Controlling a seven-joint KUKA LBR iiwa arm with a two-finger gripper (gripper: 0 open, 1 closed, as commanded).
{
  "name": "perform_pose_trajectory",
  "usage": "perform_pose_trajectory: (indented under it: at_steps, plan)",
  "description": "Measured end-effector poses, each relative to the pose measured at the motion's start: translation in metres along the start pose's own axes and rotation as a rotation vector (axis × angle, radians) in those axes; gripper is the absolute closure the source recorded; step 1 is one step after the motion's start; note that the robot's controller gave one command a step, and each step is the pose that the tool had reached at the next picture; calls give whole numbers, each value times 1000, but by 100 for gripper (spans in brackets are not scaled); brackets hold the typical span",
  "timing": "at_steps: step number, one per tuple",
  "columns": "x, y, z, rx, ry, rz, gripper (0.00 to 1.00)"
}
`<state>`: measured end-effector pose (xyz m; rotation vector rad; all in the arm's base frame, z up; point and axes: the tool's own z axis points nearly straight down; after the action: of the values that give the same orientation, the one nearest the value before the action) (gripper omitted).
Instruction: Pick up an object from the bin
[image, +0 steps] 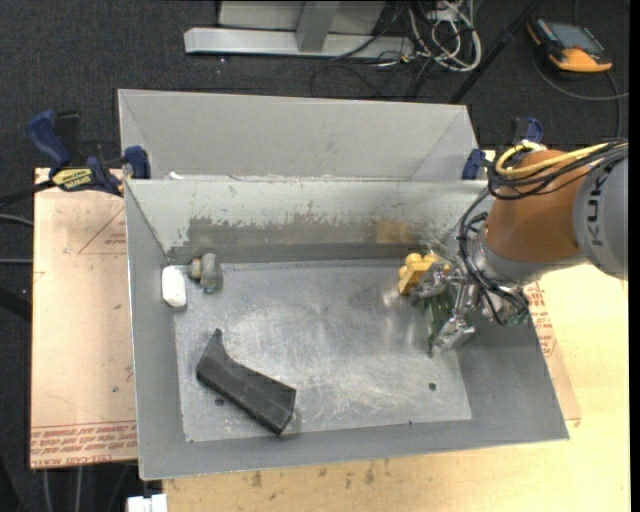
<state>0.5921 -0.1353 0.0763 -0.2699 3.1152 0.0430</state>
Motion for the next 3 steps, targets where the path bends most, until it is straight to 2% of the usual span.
perform_pose_trajectory:
  at_steps: [1,2,3]
  plan:
    - [1,1,-15,4,11,-9,100]
    - [-10,15,-82,21,16,11,100]
    - [-12,19,-121,26,11,83,100]
